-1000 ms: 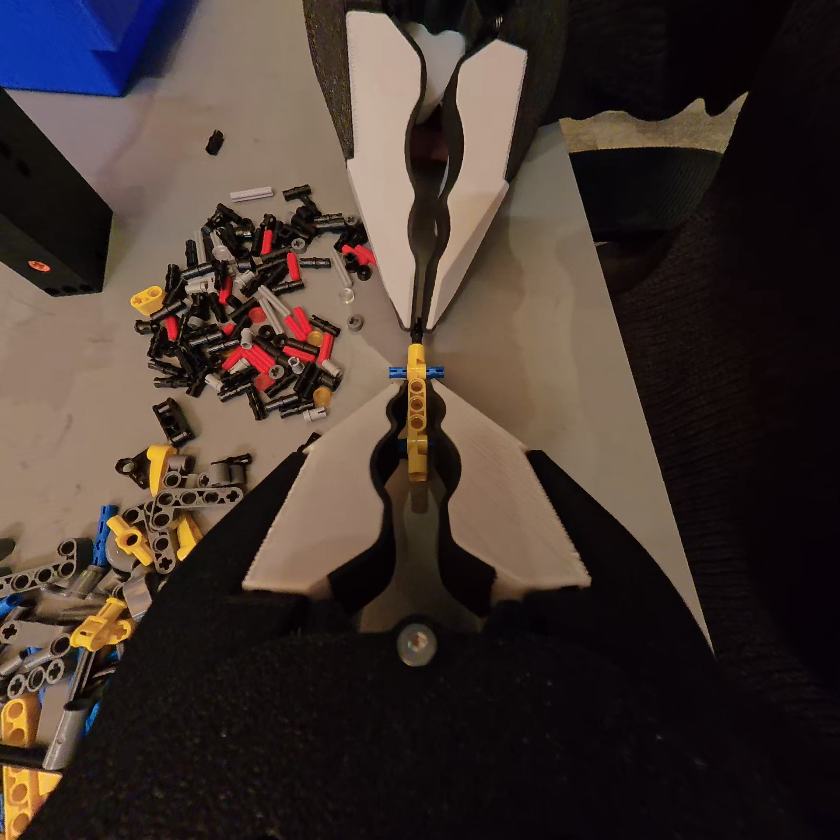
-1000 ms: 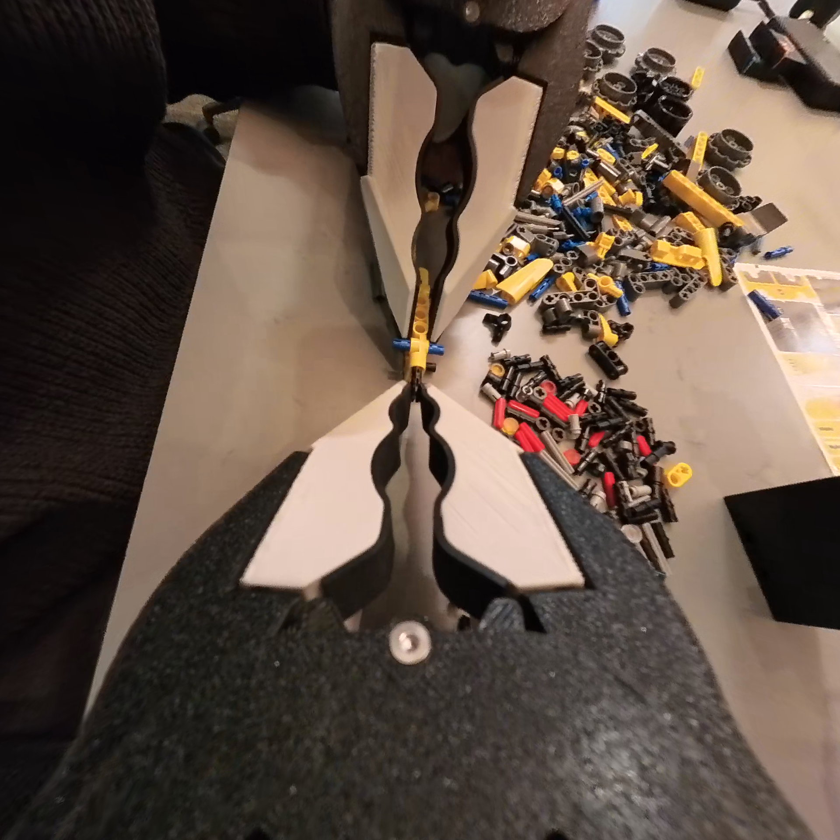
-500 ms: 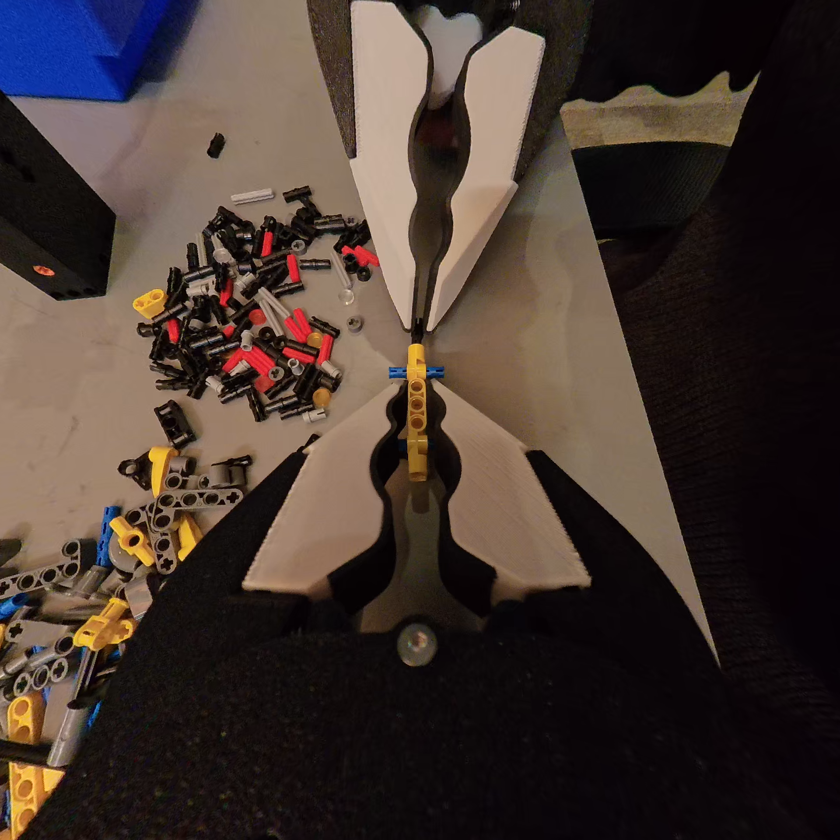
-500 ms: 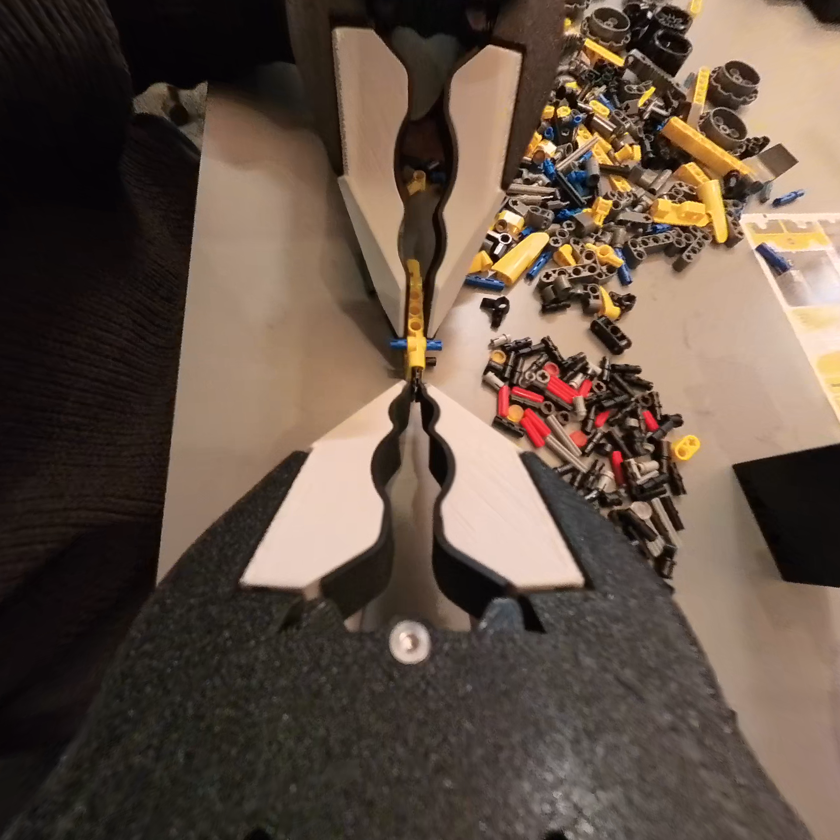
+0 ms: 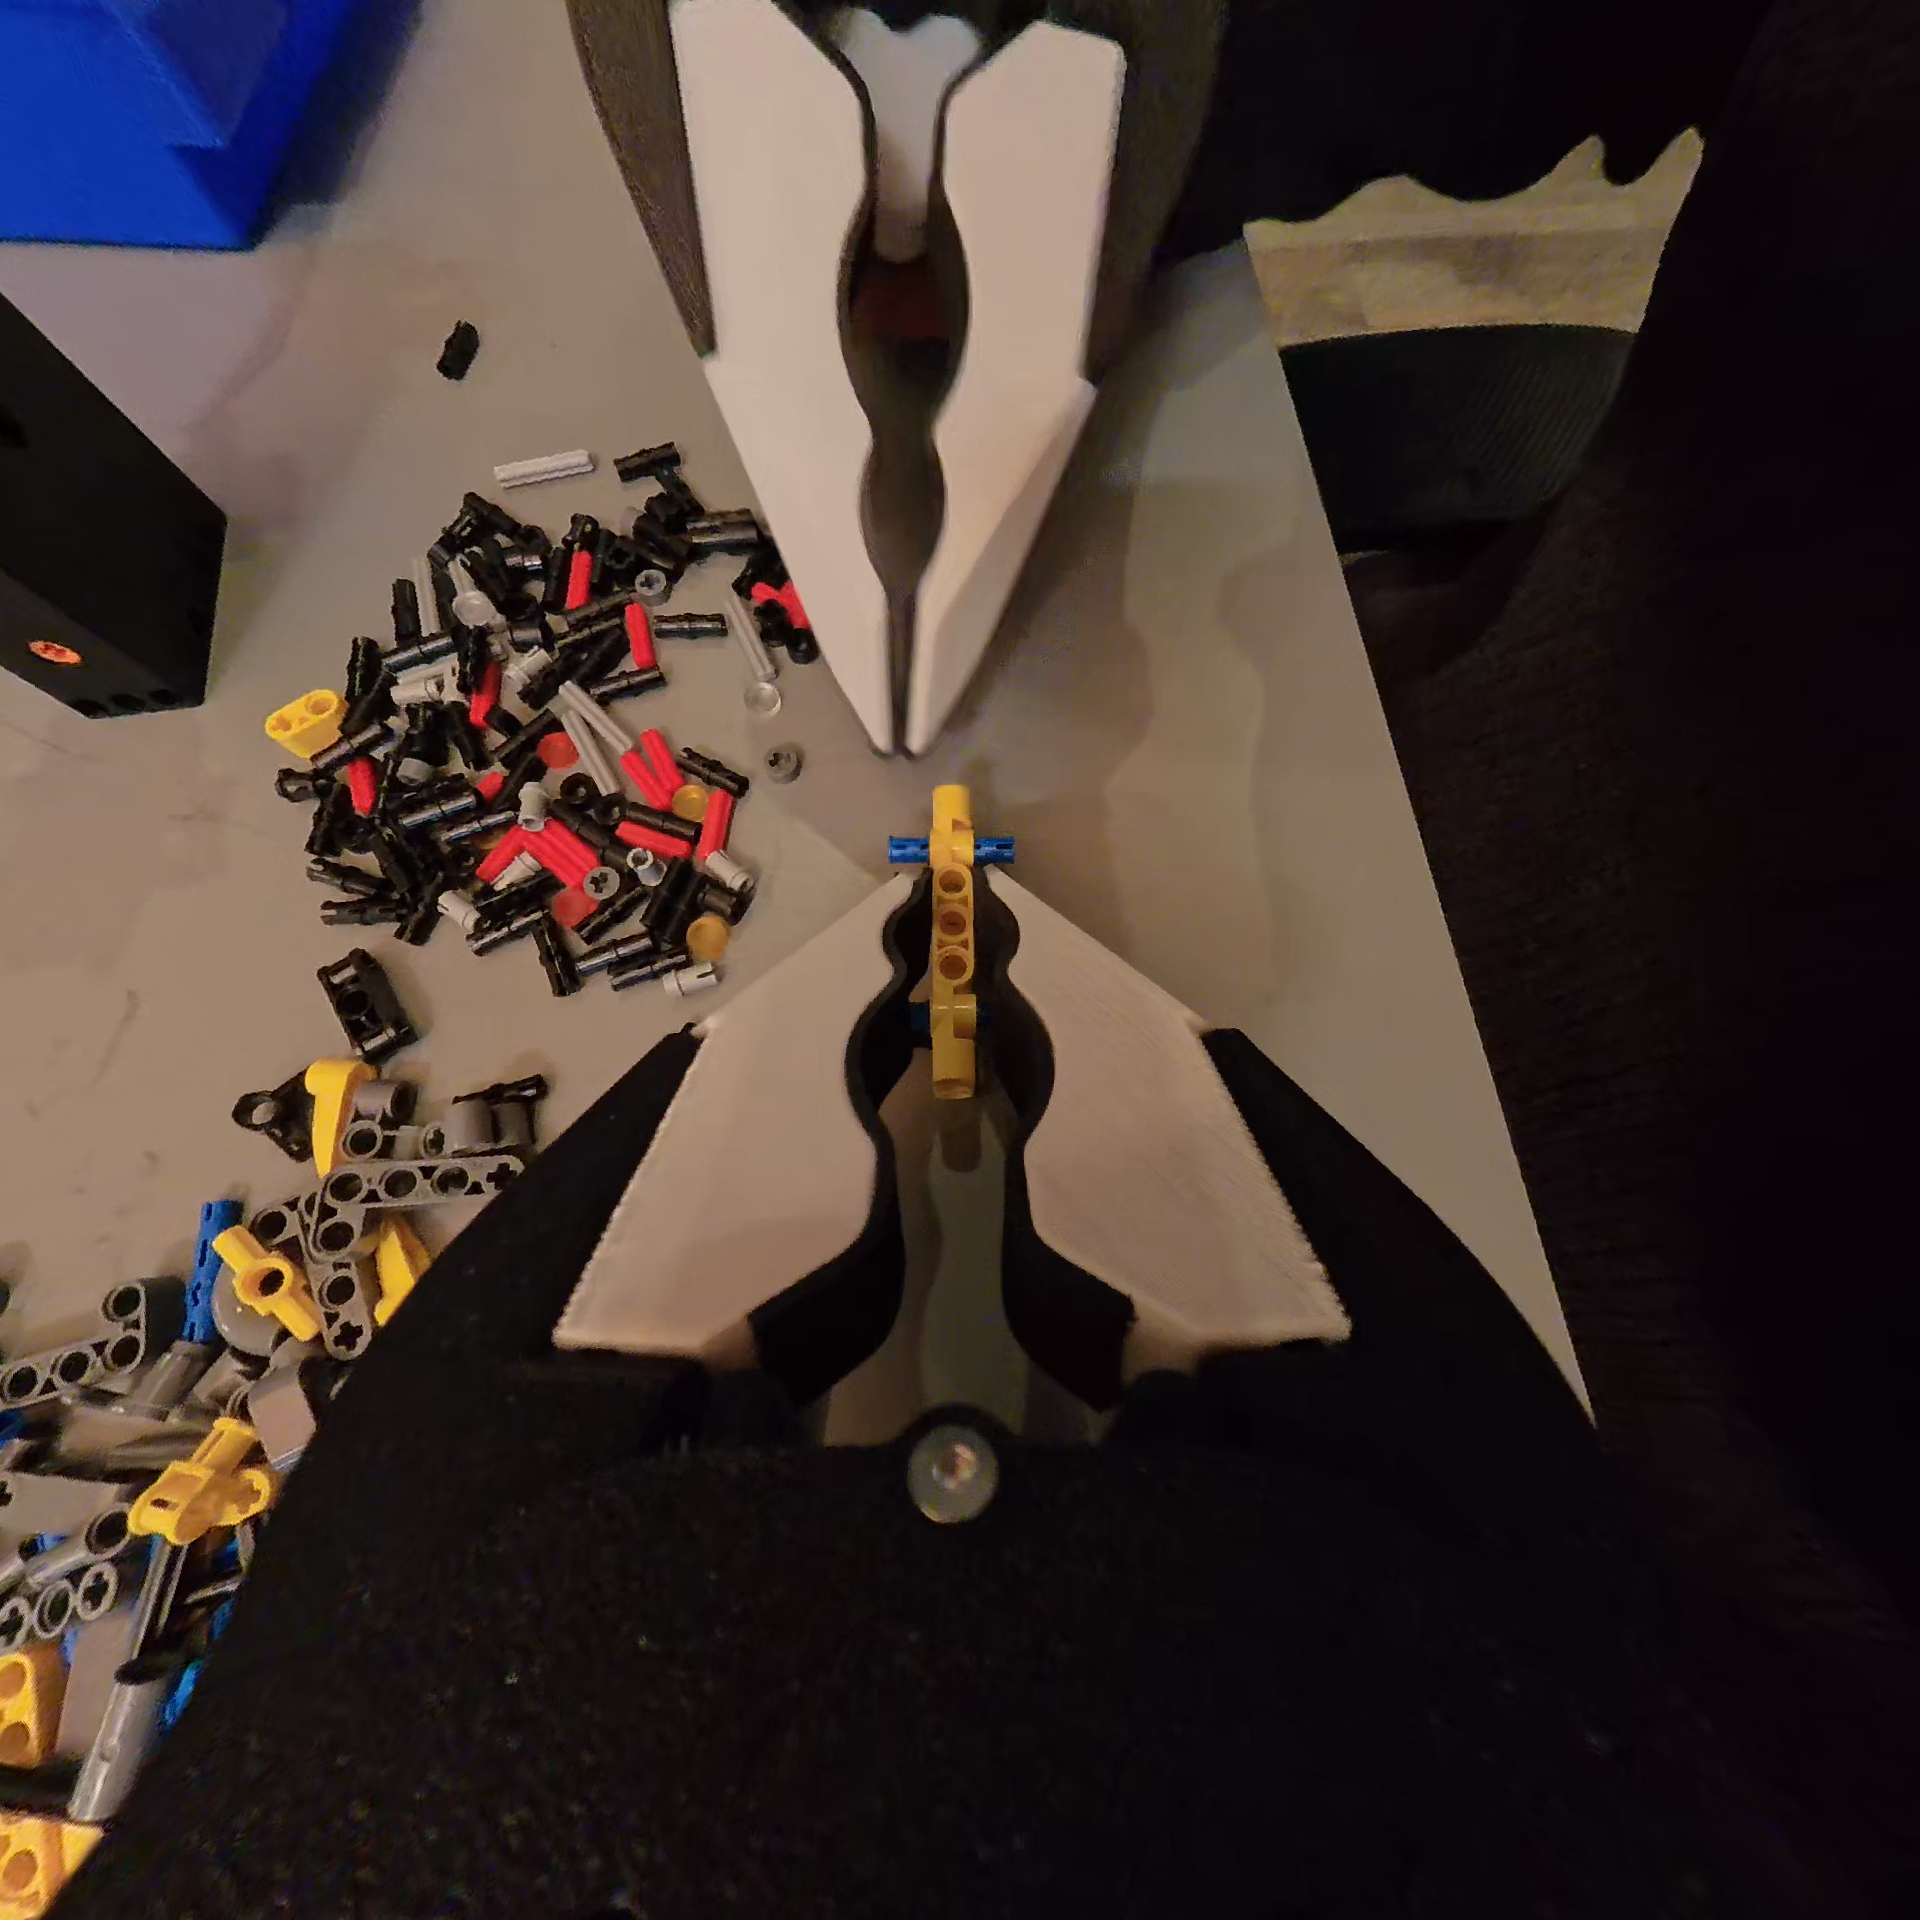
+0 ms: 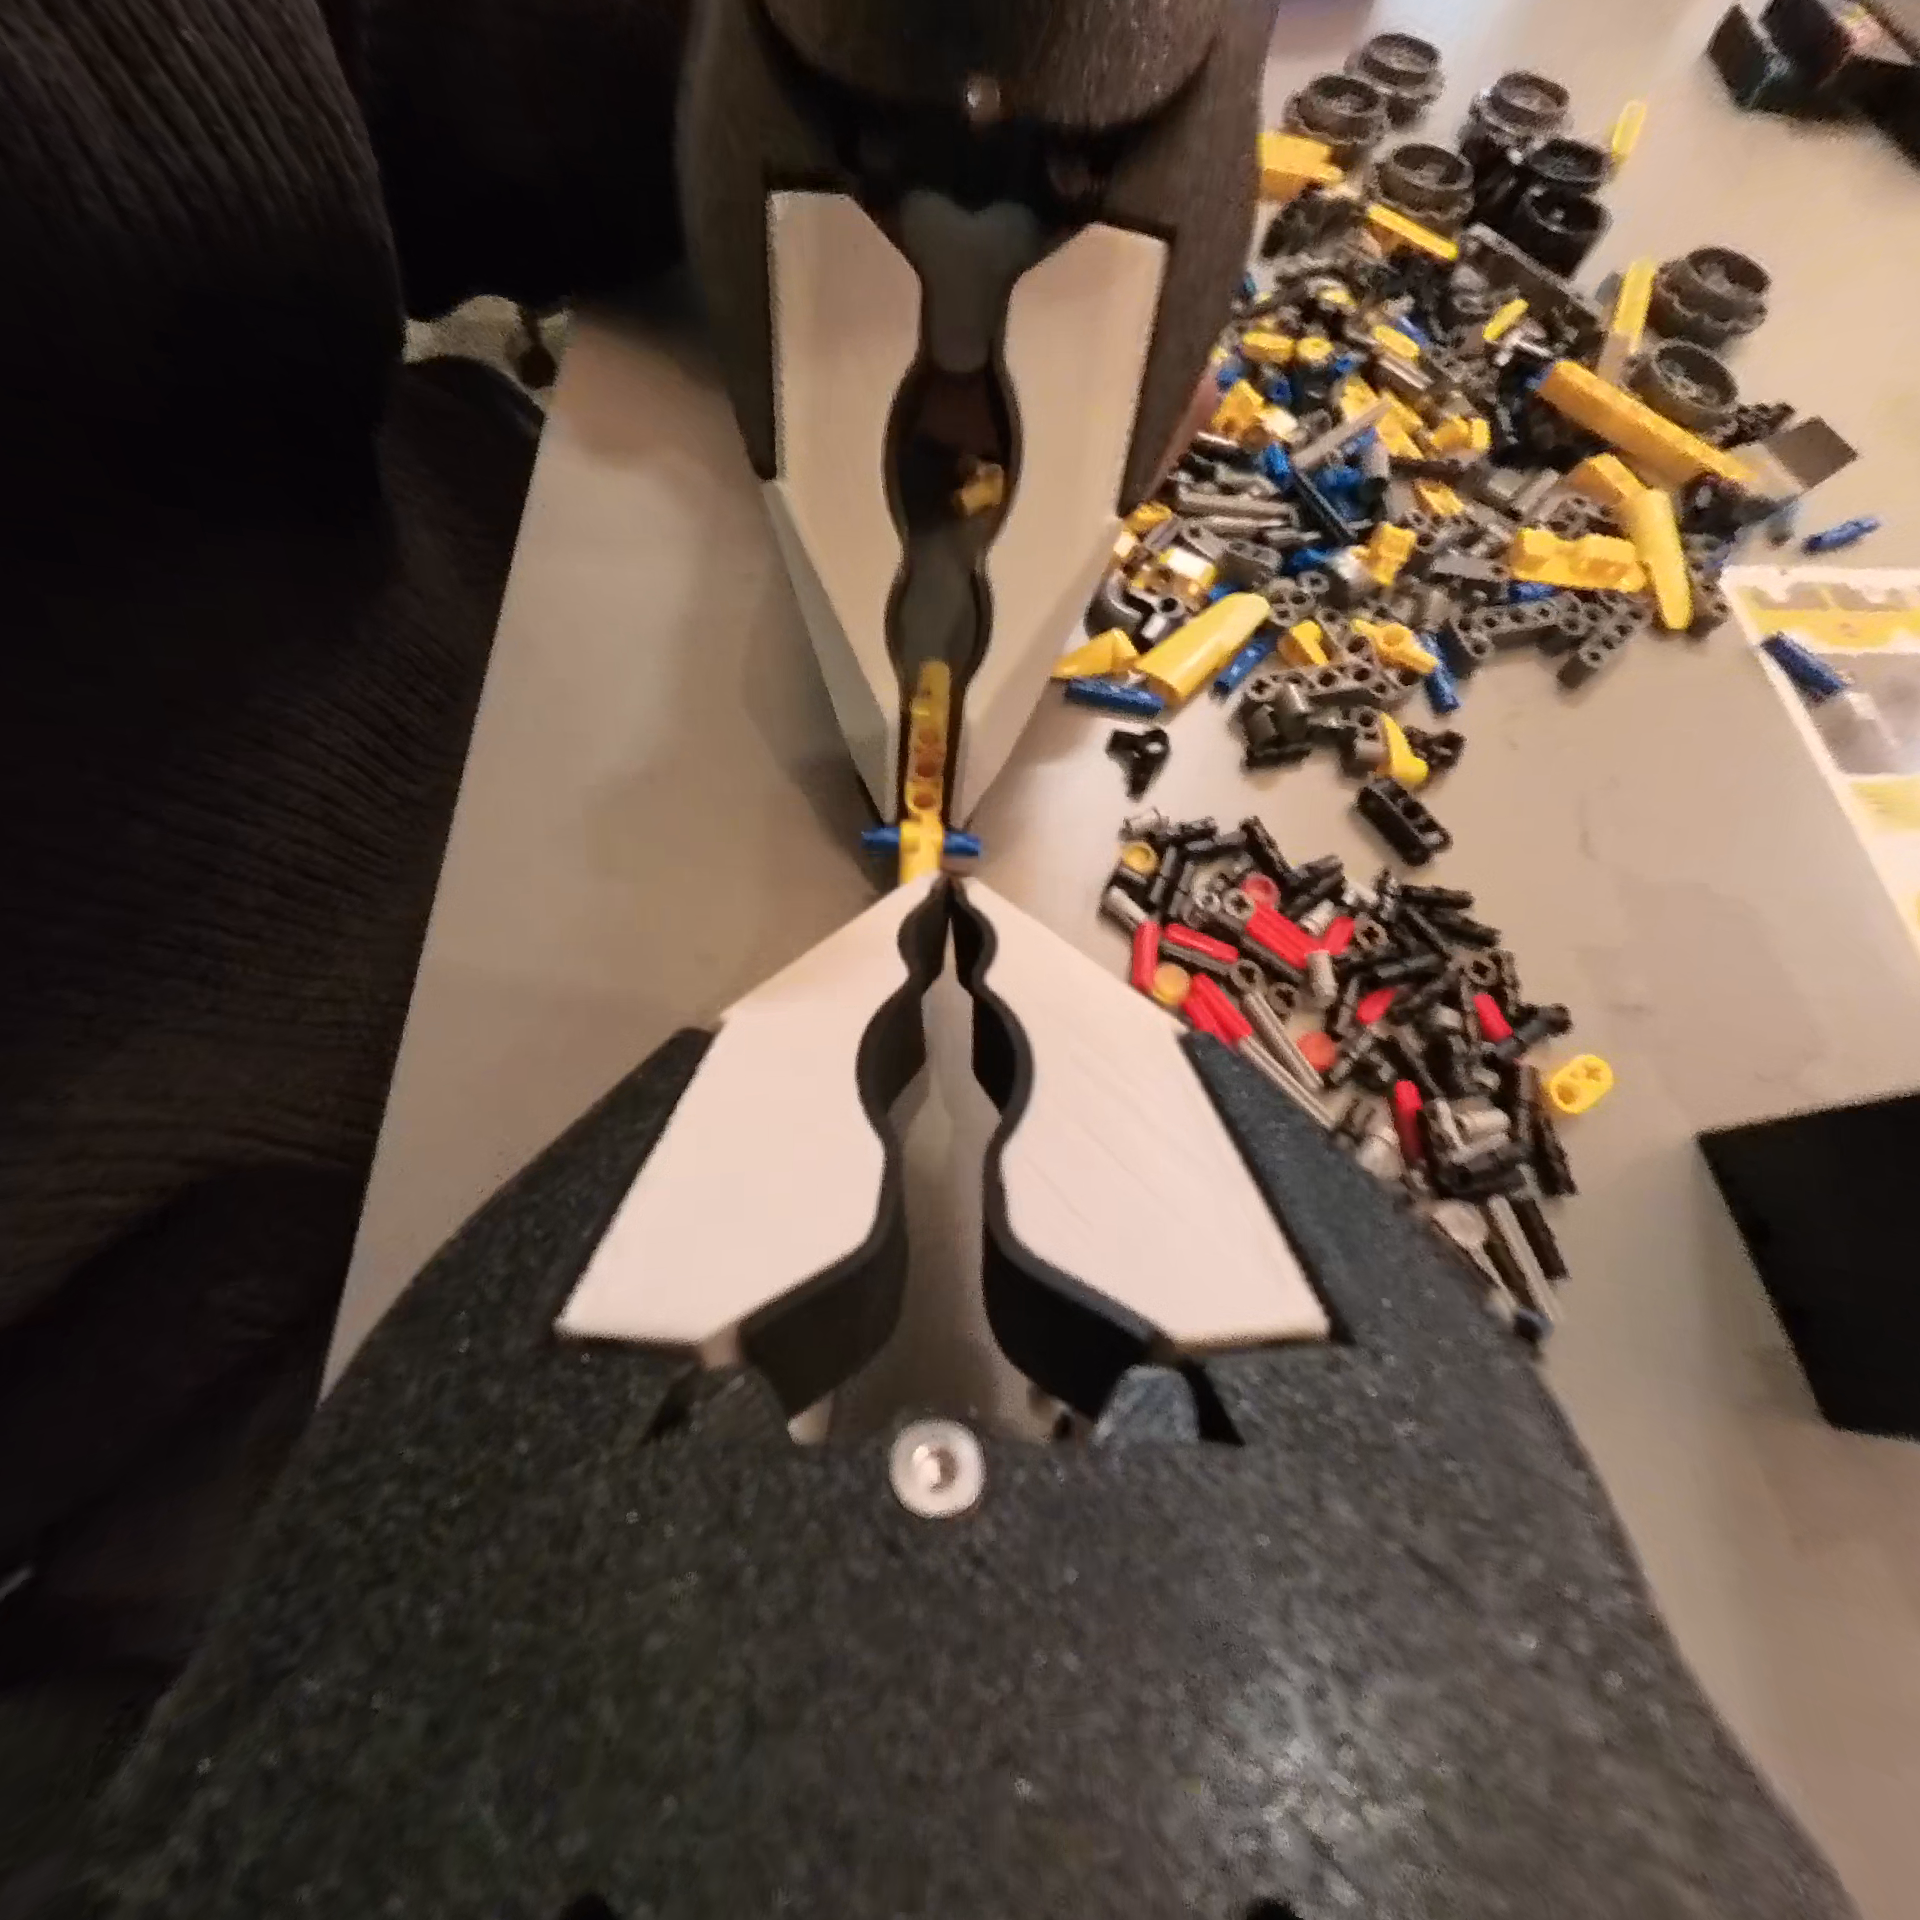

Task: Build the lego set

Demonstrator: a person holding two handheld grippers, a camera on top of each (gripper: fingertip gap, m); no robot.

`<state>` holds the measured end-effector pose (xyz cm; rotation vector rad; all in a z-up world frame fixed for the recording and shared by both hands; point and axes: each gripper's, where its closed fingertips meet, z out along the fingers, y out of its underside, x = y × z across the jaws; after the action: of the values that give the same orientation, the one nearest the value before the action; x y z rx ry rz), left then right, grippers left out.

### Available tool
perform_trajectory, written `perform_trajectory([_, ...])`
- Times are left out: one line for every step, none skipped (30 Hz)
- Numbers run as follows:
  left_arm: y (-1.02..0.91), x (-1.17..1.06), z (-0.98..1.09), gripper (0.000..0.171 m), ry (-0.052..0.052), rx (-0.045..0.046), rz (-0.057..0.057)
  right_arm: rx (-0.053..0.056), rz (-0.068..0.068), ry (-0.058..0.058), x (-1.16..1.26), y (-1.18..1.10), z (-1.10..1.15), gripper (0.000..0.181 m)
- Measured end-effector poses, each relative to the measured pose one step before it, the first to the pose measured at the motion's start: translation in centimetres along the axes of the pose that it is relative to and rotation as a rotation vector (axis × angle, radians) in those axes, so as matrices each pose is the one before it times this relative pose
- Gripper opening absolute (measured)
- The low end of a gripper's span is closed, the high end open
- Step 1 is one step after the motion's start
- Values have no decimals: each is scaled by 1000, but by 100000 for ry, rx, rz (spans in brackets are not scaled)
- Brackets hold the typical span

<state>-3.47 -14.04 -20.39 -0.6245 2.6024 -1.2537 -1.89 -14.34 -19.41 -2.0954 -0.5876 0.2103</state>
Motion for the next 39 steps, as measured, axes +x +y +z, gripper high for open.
perform_trajectory([-13, -7, -1, 7, -202, 17, 213, -625, 1335, 3012, 604, 337, -588, 0])
perform_trajectory([5, -6, 6, 7, 20, 41, -73, 27, 2289, 3314, 699, 313, -684, 0])
perform_trajectory([-3, -5, -1, 7, 127, 41, -188, 790, 2816, 3013, 636, 225, -732, 0])
perform_trajectory([-8, 2, -6, 7, 109, 2, -133, 940, 2828, 2932, 570, 188, -744, 0])
perform_trajectory([3, 4, 10, 7, 164, 13, -173, 321, 2537, 3165, 554, 234, -775, 0])
perform_trajectory([-3, 2, -1, 7, 71, 40, -81, -14, 2242, 3138, 506, 238, -824, 0])
perform_trajectory([-2, 14, 4, 7, -75, -1, 156, 380, 2130, 2557, 401, 151, -867, 0])
perform_trajectory([-2, 9, 4, 7, -208, 2, 282, 783, 2120, 2109, 307, 58, -906, 0])
perform_trajectory([-5, -11, 5, 7, -229, 21, 210, 764, 2055, 2102, 288, 28, -894, 0])
perform_trajectory([-6, 6, -7, 7, -187, -9, 181, 743, 1985, 2139, 237, -10, -870, 0])
perform_trajectory([3, -8, 11, 7, -217, 13, 188, 887, 1884, 2083, 160, -37, -828, 0])
perform_trajectory([-1, 5, 1, 7, -198, 11, 170, 1304, 1748, 2105, 75, -111, -775, 0])
perform_trajectory([-3, -4, 4, 7, -194, 3, 182, 1504, 1665, 1956, 1, -130, -721, 0])
perform_trajectory([-1, -2, 0, 7, -235, 5, 195, 1084, 1612, 1803, -77, -61, -668, 0])
perform_trajectory([-8, -2, 8, 7, -270, 17, 189, 519, 1472, 2133, -64, 28, -611, 0])
perform_trajectory([7, -7, 8, 7, -321, -13, 286, 60, 1045, 2540, -72, 125, -608, 0])
perform_trajectory([4, -2, -1, 7, -509, -52, 485, -171, 625, 2588, -109, 137, -657, 0])
perform_trajectory([11, -9, 22, 7, -643, -80, 452, -107, 469, 2675, -125, 92, -765, 0])
perform_trajectory([47, -9, 22, 7, -635, -363, 276, -122, 390, 3011, -85, 41, -890, 0])
perform_trajectory([111, 40, 70, 7, -445, -847, 310, -413, 250, 3341, -24, 10, -1023, 0])
perform_trajectory([156, 85, 92, 7, -160, -1181, 526, -570, -7, 3633, 43, -23, -1178, 0])
perform_trajectory([119, 8, 127, 7, -611, -1120, 536, -329, -209, 3846, 103, -70, -1274, 0])
perform_trajectory([61, 15, 91, 7, -603, -716, 561, -159, -106, 4027, 175, -83, -1356, 0])
perform_trajectory([-11, 13, 48, 7, -364, -154, 387, -95, 109, 4106, 234, -35, -1404, 0])
perform_trajectory([-20, 29, 35, 7, -231, -58, 284, 258, 198, 3832, 255, 13, -1417, 0])
perform_trajectory([-6, 24, 19, 7, -260, -52, 304, 760, 259, 3322, 245, 51, -1382, 0])
perform_trajectory([10, 9, 1, 7, -309, -63, 407, 973, 602, 3010, 285, 99, -1301, 0])
perform_trajectory([26, 11, 9, 7, -346, -188, 255, 976, 1195, 2676, 311, 148, -1240, 0])
perform_trajectory([130, 14, 55, 7, -333, -858, 148, 1123, 1765, 2219, 282, 166, -1161, 0])
perform_trajectory([234, 3, 97, 8, -701, -1574, 302, 1425, 2085, 1855, 222, 149, -1092, 0])
perform_trajectory([255, -205, 74, 9, -2384, -1749, 392, 1679, 2129, 1644, 147, 143, -1039, 0])
perform_trajectory([176, -214, 30, 10, -2710, -1036, 528, 1782, 2019, 1576, 83, 168, -1031, 0])
perform_trajectory([0, -104, -64, 13, -1912, 29, 5, 1625, 1943, 1606, 43, 260, -1001, 0])
perform_trajectory([88, -171, -76, 17, -1686, -541, -1229, 1169, 1897, 1602, 10, 404, -974, 0])
perform_trajectory([109, -66, -107, 19, -464, -769, -2412, 660, 1898, 1540, -14, 551, -970, 0])
perform_trajectory([151, -16, -133, 21, -204, -873, -2573, 292, 1913, 1429, -55, 680, -978, 0])
perform_trajectory([185, 7, -189, 23, -549, -924, -1605, 35, 1888, 1419, -67, 769, -980, 0])
perform_trajectory([213, 24, -271, 26, -1199, -955, -468, 35, 1814, 1508, -89, 800, -1019, 0])
perform_trajectory([260, 32, -321, 32, -1631, -1114, -163, 285, 1737, 1655, -106, 762, -1060, 0])
